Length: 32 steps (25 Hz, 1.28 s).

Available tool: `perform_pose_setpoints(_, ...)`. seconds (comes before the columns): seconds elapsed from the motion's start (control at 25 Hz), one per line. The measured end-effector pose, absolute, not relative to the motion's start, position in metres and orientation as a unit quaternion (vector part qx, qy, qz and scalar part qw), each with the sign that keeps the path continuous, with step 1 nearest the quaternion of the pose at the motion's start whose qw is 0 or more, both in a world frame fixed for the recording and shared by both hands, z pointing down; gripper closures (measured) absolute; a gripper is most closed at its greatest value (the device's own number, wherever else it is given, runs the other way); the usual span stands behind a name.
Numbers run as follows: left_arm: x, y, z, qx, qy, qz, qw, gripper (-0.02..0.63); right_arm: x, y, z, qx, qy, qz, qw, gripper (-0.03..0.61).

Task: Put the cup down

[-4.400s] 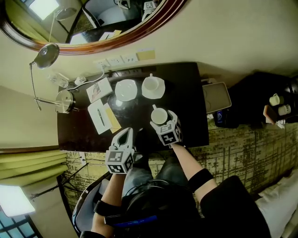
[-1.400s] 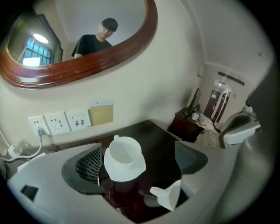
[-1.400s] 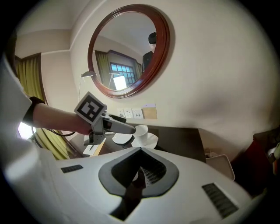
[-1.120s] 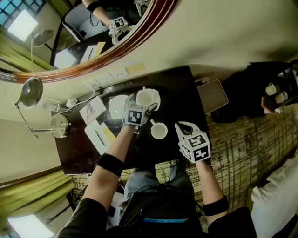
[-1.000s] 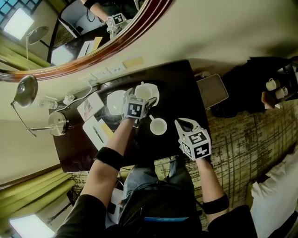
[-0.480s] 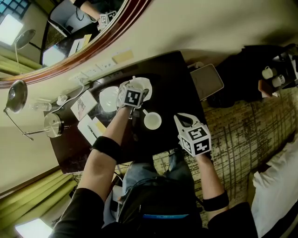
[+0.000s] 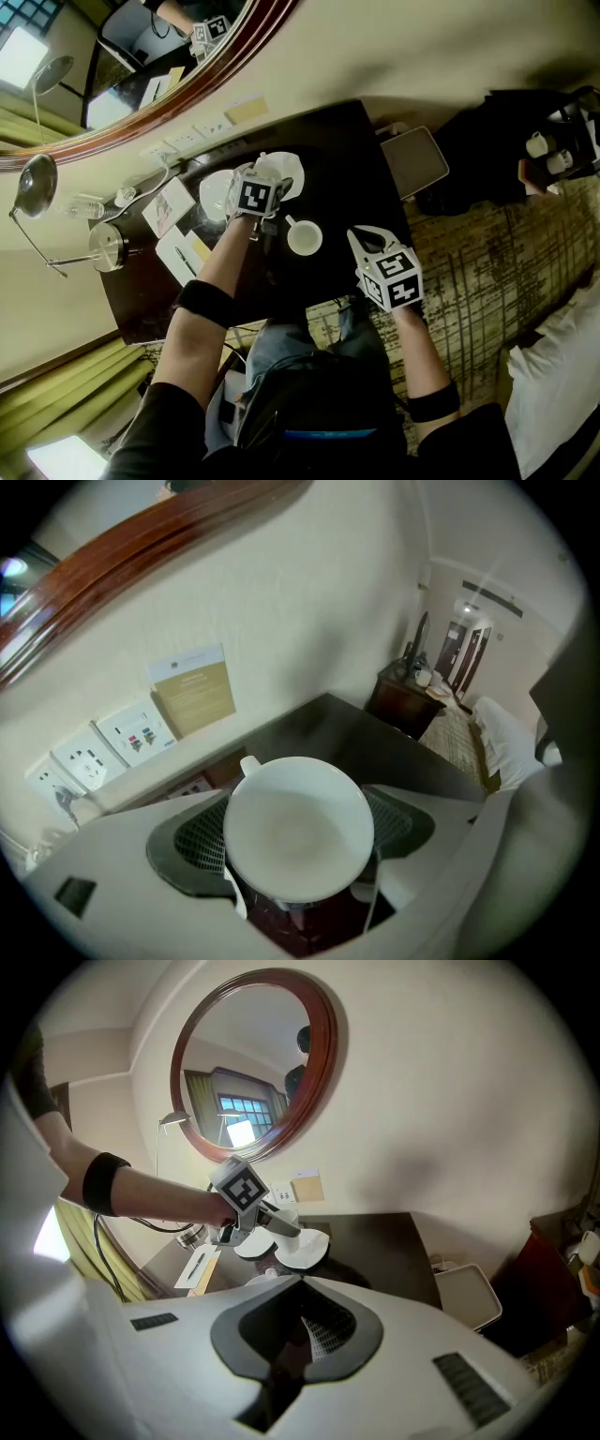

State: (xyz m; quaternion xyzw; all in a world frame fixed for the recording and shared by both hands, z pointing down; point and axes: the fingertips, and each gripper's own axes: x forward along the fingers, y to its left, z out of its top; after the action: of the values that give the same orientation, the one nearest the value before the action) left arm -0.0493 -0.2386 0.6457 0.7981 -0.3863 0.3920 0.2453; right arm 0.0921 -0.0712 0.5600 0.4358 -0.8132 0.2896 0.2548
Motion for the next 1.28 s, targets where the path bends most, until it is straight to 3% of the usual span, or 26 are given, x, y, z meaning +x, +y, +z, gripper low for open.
perform_pose_setpoints(0.48, -0.098, -0.165, 0.589, 0.808, -0.396, 0.361, 0.246, 0.184, 0.05, -0.068, 0.553, 0.378, -0.843, 0.278, 0.262, 0.578)
perform_pose_setpoints(1.28, -0.162, -0.07, 0.651, 0.765, -0.455, 0.339, 0.306, 0.183, 0.027, -0.068, 0.564, 0.337, -0.854, 0.273, 0.287, 0.578)
